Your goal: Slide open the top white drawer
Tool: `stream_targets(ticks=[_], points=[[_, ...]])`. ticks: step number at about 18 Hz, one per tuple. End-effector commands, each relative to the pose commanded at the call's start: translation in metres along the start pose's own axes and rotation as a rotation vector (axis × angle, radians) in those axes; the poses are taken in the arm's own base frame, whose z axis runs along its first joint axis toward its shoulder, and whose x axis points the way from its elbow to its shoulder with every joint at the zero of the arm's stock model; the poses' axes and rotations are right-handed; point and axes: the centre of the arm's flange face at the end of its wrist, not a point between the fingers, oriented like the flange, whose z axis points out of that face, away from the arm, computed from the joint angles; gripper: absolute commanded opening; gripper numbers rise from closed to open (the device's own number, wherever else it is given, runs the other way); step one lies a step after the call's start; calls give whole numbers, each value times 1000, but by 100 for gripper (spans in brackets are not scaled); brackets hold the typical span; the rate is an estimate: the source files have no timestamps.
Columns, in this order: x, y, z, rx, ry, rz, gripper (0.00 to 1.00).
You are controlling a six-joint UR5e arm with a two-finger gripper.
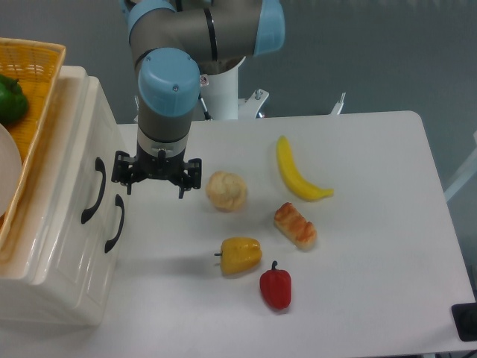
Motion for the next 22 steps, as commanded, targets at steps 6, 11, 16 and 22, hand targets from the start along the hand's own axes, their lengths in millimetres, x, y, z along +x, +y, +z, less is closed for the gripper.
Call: stream_targets(ticks=[6,11,16,22], points=[[9,-3,-2,16,68,-34,100],[10,-3,8,-3,86,-72,100],[16,-3,10,-7,111,-80,100],[25,-1,17,-22,113,-67,100]])
